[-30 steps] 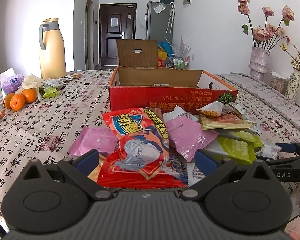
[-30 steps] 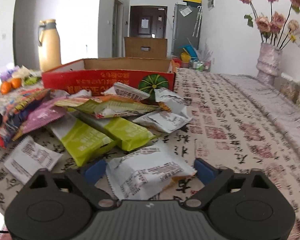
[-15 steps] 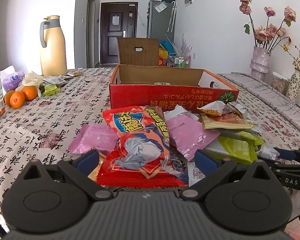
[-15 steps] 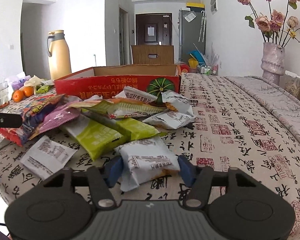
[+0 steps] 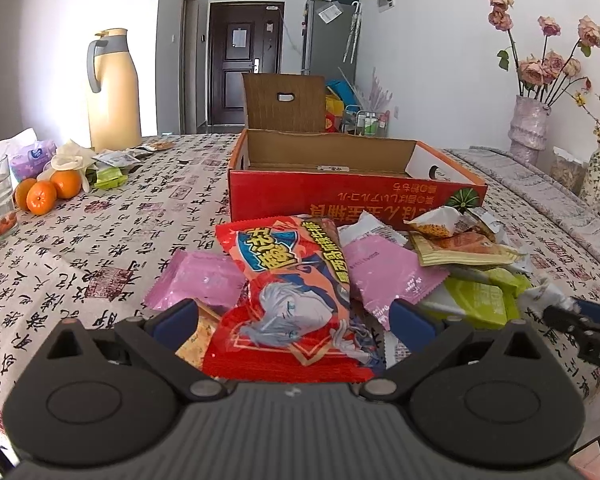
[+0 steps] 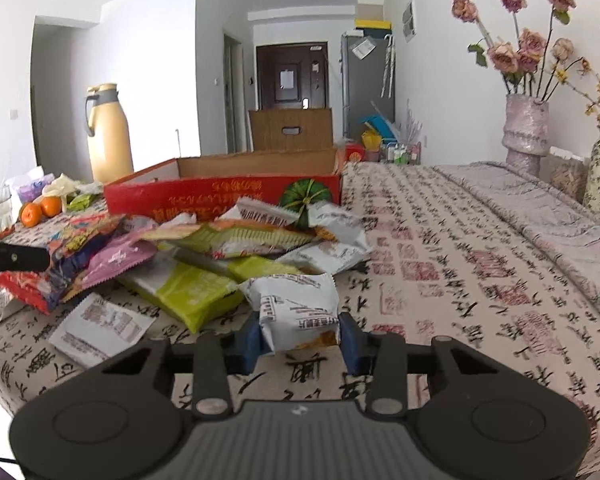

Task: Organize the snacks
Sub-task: 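Grasp the red-and-blue chip bag with the left gripper while the right gripper grasps a white wrapper, then lower both held packets into the cardboard box and open both grippers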

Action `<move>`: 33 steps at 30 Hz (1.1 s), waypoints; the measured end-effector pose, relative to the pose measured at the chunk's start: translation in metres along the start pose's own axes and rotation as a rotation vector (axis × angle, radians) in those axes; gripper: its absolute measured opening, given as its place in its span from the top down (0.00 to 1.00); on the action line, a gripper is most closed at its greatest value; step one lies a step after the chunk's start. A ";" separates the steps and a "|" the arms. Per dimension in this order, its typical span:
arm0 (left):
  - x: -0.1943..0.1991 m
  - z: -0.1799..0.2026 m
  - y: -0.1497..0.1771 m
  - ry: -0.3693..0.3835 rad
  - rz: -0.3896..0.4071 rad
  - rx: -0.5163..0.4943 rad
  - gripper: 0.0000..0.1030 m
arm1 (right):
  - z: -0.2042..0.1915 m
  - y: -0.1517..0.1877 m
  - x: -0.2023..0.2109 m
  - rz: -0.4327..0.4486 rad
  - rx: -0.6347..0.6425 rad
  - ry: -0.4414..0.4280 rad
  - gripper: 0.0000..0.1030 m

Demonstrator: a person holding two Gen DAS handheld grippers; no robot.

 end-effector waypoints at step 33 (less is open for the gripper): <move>-0.042 -0.009 -0.012 -0.026 -0.096 0.052 0.42 | 0.003 -0.026 -0.002 0.057 -0.023 0.031 0.62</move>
Point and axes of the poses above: each gripper's, at about its wrist camera, not at the fingertips, and x roughly against the way its jaws point, z to its right, y to its underside, the point moved 7 cm from there along -x, roughly the way its jaws point, and after that the axes turned 11 degrees about y, right-handed, at the moved point
